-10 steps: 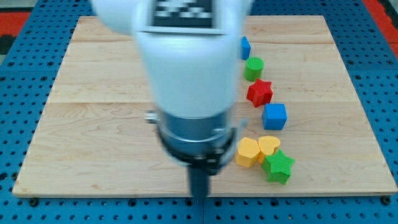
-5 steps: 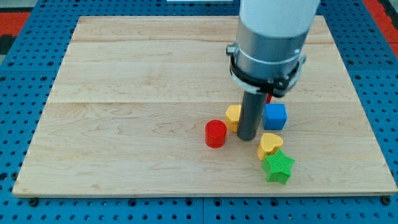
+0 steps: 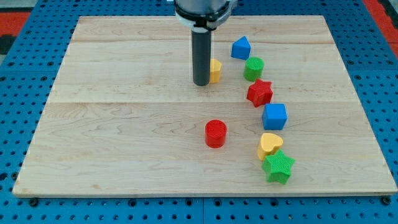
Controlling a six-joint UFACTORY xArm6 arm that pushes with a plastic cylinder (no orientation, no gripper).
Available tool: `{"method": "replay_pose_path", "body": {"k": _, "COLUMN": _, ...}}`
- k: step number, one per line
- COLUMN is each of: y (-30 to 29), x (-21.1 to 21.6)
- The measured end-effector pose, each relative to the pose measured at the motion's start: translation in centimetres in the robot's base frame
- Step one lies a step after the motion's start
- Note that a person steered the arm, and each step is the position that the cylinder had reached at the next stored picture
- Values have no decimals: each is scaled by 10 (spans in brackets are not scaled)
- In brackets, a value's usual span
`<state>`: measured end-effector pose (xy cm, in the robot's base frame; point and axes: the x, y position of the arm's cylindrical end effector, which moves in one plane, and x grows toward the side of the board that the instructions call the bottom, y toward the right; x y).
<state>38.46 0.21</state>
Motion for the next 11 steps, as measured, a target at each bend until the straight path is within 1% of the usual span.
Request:
{"method": "replay_pose_path", "body": {"k": 1, "y": 5, "x": 22}}
{"method": "replay_pose_path", "body": {"k": 2, "y": 22, "x": 12}}
{"method": "replay_pose_path", "body": {"k": 4, "y": 27, "x": -57}}
{"method": "replay_pose_path", "body": {"k": 5, "y": 34, "x": -80}}
{"method": "replay_pose_path", "body": {"k": 6, "y": 24, "x": -105}}
{"method": "replay_pose_path", "body": {"k": 7, "y": 39, "x": -109}}
{"method": "replay_pose_path", "body": {"k": 8, "y": 2, "x": -120}}
{"method": "replay_pose_path", "body": {"k": 9, "y": -1, "x": -138}}
{"method": "replay_pose_path", "body": {"k": 10, "y": 37, "x": -136}}
{"method": "replay_pose_path", "body": {"k": 11, "y": 59, "x": -135}}
